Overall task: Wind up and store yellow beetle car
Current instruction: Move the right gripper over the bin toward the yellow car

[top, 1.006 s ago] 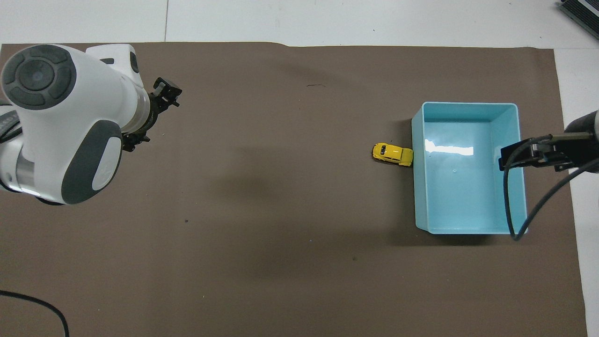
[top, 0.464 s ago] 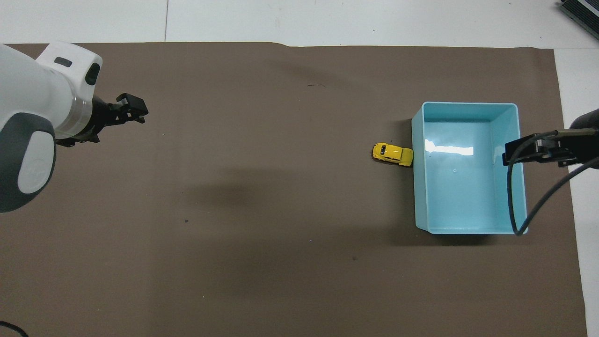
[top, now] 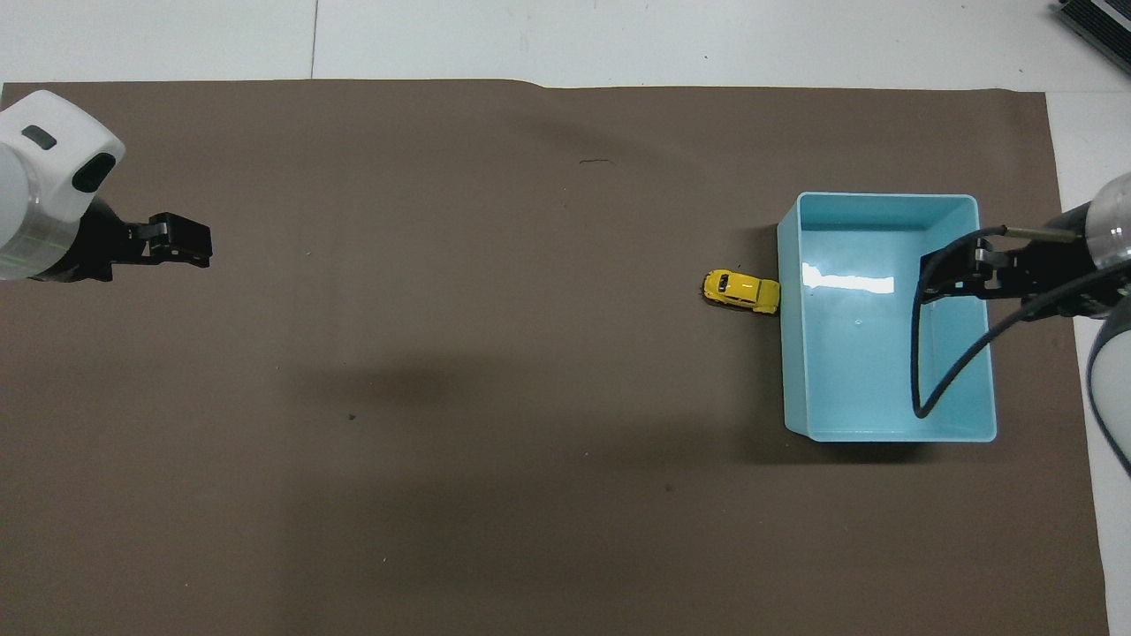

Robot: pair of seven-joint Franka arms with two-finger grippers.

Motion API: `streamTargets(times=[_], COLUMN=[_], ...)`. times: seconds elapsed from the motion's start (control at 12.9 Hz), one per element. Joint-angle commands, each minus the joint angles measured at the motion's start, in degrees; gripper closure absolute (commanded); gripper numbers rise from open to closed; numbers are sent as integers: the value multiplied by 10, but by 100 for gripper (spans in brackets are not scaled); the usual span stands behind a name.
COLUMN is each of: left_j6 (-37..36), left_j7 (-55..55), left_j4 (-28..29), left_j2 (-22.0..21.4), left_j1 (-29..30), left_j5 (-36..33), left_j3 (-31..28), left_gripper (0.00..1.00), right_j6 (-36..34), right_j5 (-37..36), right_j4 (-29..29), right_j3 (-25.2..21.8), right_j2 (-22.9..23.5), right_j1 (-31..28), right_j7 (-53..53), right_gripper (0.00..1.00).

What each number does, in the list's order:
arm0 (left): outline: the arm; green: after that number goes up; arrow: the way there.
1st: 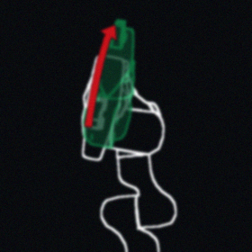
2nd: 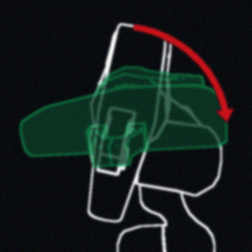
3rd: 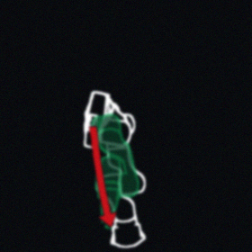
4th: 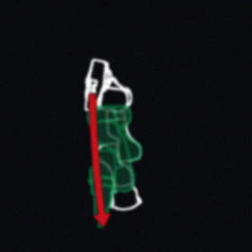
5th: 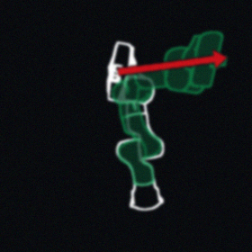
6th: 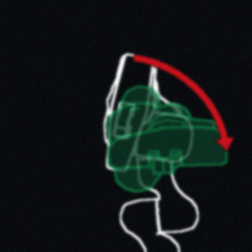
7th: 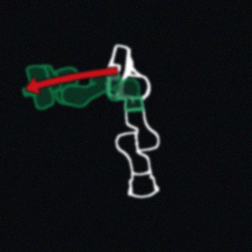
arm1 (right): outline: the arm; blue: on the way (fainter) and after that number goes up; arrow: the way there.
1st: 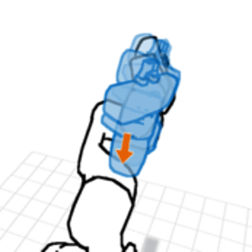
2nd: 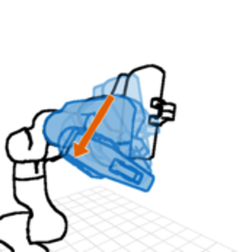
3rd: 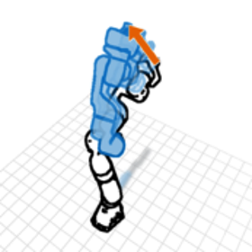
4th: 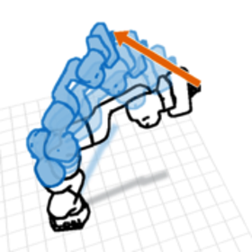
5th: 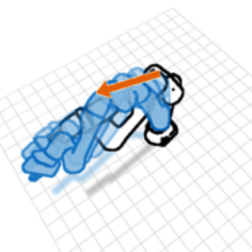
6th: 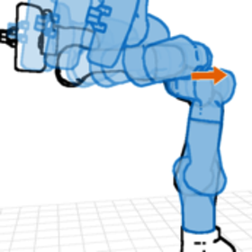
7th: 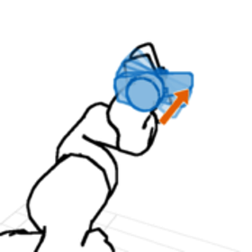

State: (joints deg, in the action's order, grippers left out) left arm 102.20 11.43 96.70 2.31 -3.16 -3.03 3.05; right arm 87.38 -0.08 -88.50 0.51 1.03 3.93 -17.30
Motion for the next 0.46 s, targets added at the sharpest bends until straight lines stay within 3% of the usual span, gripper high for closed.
streamTargets(times=[0.0, 0.39], left_j6=[-30, -88], left_j7=[-55, -68], left_j4=[7, -21], left_j2=[-29, -56], left_j1=[1, -4], left_j5=[13, 12], left_j3=[-21, -30], left_gripper=[0, 0], right_j6=[22, 42], right_j5=[17, 54], right_j4=[-3, -4], right_j3=[2, 3], right_j2=[11, 15], right_j1=[16, 31], right_j7=[-96, -286], right_gripper=[0, 0])
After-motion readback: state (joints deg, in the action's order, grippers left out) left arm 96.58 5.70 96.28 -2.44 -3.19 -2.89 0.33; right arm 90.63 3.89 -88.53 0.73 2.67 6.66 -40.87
